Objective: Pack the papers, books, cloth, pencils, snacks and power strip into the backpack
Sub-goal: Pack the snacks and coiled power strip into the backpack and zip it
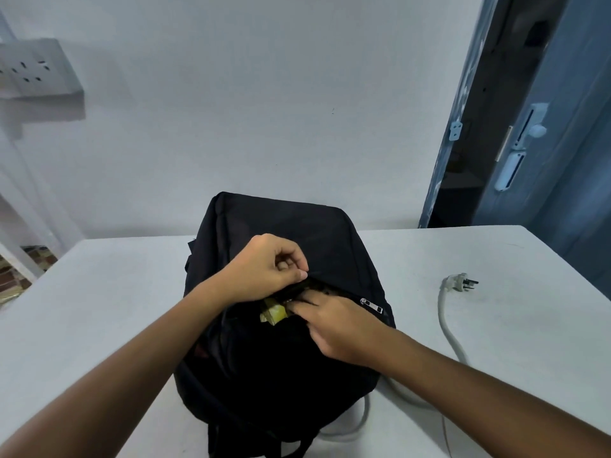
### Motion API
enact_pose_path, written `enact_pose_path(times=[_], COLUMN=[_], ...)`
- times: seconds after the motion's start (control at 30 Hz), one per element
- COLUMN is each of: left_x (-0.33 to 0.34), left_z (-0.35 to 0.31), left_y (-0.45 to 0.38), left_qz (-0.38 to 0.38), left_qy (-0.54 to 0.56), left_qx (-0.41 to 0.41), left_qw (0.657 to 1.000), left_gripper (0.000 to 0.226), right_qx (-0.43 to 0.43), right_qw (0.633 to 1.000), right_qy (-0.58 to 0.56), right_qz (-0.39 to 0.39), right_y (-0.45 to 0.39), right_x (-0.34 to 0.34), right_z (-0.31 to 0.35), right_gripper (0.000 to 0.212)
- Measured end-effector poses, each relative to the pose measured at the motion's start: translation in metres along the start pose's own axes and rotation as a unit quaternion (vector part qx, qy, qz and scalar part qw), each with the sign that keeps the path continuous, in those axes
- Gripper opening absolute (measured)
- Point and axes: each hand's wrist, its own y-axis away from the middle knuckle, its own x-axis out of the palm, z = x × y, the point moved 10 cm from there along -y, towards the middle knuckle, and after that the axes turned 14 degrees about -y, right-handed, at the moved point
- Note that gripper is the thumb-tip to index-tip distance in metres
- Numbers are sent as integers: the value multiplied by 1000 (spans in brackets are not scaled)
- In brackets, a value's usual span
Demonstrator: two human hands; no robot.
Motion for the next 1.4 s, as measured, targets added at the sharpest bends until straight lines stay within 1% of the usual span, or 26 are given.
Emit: enact_pose_path(times=[0.07, 0.13, 0.2, 0.23, 0.27, 0.3, 0.33, 0.37, 0.4, 0.43, 0.47, 0.5, 0.53, 0.57, 0.6, 0.63, 0.7, 0.77, 0.87, 0.97, 1.03, 1.17, 1.2, 1.3, 1.4], left_x=[6, 18, 25, 24, 16, 1, -19, -38, -53, -60, -60, -54, -41, -25, -11, -4, -3, -11, -27, -47, -63, -97, -107, -141, -170], left_z=[2, 5, 9, 8, 6, 7, 11, 19, 35, 59, 86, 113, 133, 143, 145, 144, 145, 148, 149, 153, 157, 167, 174, 200, 221], left_y=[6, 13, 18, 20, 22, 23, 28, 37, 47, 57, 68, 80, 91, 98, 100, 100, 101, 98, 87, 77, 73, 81, 88, 117, 150], left_qz=[6, 33, 60, 58, 29, -33, -116, -192, -236, -240, -207, -159, -114, -76, -38, -10, -9, -47, -97, -119, -134, -170, -182, -231, -281], left_qy=[-46, -106, -138, -134, -121, -114, -123, -152, -190, -208, -188, -123, -21, 97, 192, 237, 251, 251, 274, 296, 316, 365, 372, 377, 374], left_qx=[2, 4, -7, -14, -23, -36, -62, -105, -166, -244, -330, -407, -458, -482, -481, -474, -472, -474, -448, -413, -389, -353, -347, -339, -340], left_qw=[999, 994, 989, 989, 992, 992, 984, 964, 938, 916, 902, 891, 881, 868, 854, 848, 845, 842, 846, 853, 855, 844, 841, 830, 816], left_gripper=[9, 9, 11, 12, 12, 13, 15, 18, 24, 35, 52, 71, 88, 96, 95, 87, 63, 45, 30, 28, 22, 19, 20, 24, 25], right_qx=[-45, -55, -35, -10, 36, 103, 189, 287, 385, 464, 510, 530, 535, 531, 523, 516, 518, 520, 495, 473, 462, 426, 412, 375, 345], right_qw=[998, 992, 978, 966, 951, 935, 919, 898, 858, 800, 731, 674, 639, 622, 611, 606, 608, 621, 636, 669, 692, 708, 715, 735, 740], right_qy=[-34, -103, -145, -159, -170, -175, -175, -189, -239, -319, -415, -490, -535, -562, -582, -593, -581, -549, -527, -483, -452, -455, -457, -466, -484], right_qz=[1, -44, -144, -204, -256, -292, -300, -276, -241, -208, -180, -157, -137, -124, -119, -121, -155, -207, -271, -309, -322, -334, -332, -320, -315], right_y=[11, 18, 23, 27, 30, 33, 36, 42, 52, 64, 74, 79, 82, 81, 77, 73, 66, 60, 45, 31, 19, -15, -28, -75, -116], right_x=[-9, -32, -62, -77, -88, -95, -95, -87, -71, -50, -29, -13, -3, 3, 8, 10, 7, -3, -28, -53, -67, -85, -89, -89, -78], right_z=[4, 3, -12, -25, -45, -70, -101, -131, -161, -180, -189, -189, -187, -184, -183, -181, -180, -184, -178, -162, -149, -119, -108, -76, -52], right_gripper=[36, 32, 28, 25, 23, 23, 26, 33, 41, 47, 49, 52, 52, 51, 50, 47, 41, 40, 34, 33, 36, 37, 35, 19, 24])
